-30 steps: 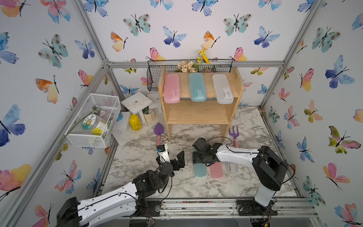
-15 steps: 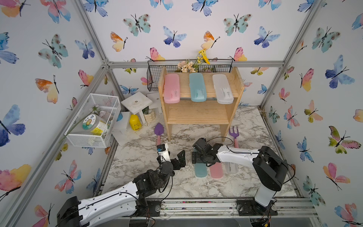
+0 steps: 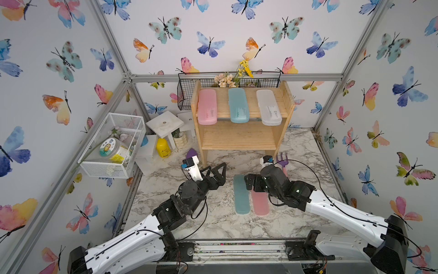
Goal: Remove the pencil cases from the shelf
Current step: Place the pencil case at the center of the board, then pick up the pencil case from the shelf.
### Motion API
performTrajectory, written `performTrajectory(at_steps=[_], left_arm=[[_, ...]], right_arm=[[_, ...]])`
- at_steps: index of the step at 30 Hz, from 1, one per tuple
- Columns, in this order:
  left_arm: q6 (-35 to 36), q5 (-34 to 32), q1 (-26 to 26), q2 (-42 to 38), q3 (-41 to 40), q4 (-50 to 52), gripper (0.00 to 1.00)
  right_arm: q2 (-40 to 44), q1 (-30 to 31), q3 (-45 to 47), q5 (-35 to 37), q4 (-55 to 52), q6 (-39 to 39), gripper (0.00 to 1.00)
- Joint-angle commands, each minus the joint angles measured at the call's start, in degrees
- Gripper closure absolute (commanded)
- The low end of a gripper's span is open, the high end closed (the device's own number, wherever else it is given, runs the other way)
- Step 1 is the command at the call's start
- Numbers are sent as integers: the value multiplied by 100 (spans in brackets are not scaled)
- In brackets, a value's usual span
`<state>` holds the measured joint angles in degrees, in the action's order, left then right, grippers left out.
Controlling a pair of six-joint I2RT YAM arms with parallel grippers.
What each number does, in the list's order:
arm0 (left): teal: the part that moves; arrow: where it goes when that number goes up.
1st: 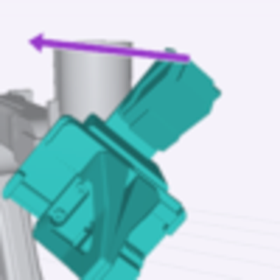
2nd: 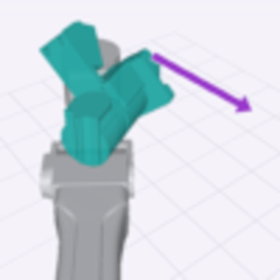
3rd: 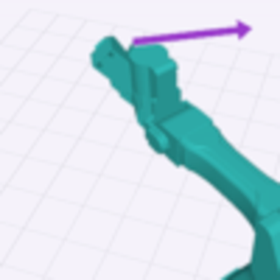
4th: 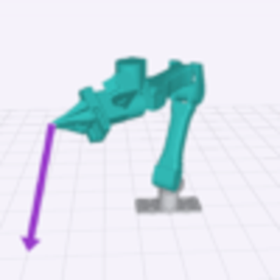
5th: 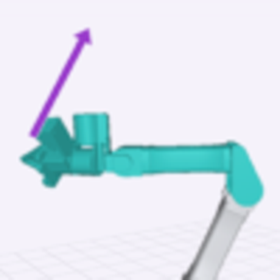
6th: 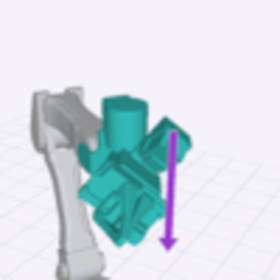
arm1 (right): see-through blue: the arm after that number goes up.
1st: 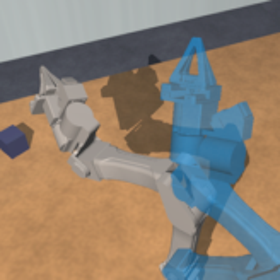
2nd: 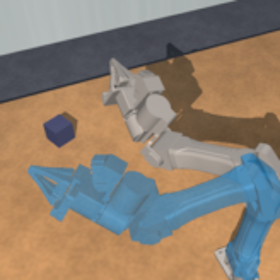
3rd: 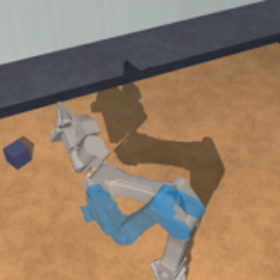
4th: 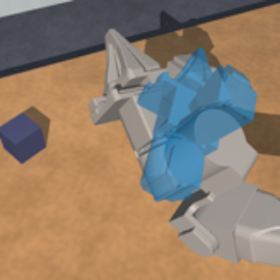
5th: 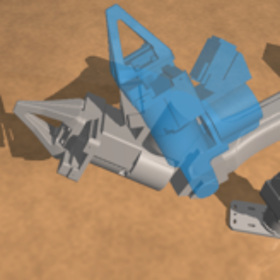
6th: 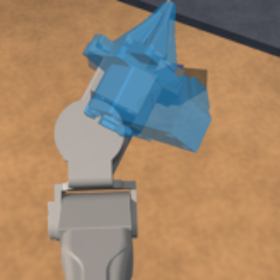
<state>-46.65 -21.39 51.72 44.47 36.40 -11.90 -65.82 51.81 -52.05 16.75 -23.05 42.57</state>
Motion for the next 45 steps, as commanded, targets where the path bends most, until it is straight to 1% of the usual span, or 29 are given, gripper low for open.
performTrajectory(at_steps=[1,4,7,11,14,19,25,29,37,45], left_arm=[[-688,1212,-468,-205,23,-1199,1],[-881,1333,-759,-287,216,-1650,1],[-1015,1384,-937,-167,571,-1885,1],[-1087,1144,-1013,180,1184,-1547,1],[-1375,1076,-1240,414,1471,-1308,1],[-1826,1432,-1760,858,1858,-1131,1],[-2186,1731,-2144,1248,2047,-1177,1],[-2280,1794,-2234,1426,2060,-1268,0],[-2379,1927,-2459,1700,2187,-1390,11],[-2400,2019,-2610,1954,2378,-1438,25]], right_arm=[[144,-296,228,363,-425,-272,1],[273,-531,274,232,-441,-377,1],[307,-675,277,130,-372,-482,1],[180,-799,222,-29,-351,-556,1],[106,-813,213,-111,-302,-565,1],[96,-873,239,-137,-262,-589,1],[105,-988,188,-194,-254,-666,1],[78,-1063,169,-242,-253,-722,1],[-52,-1191,136,-401,-174,-785,1],[-191,-1250,65,-489,-130,-829,1]])
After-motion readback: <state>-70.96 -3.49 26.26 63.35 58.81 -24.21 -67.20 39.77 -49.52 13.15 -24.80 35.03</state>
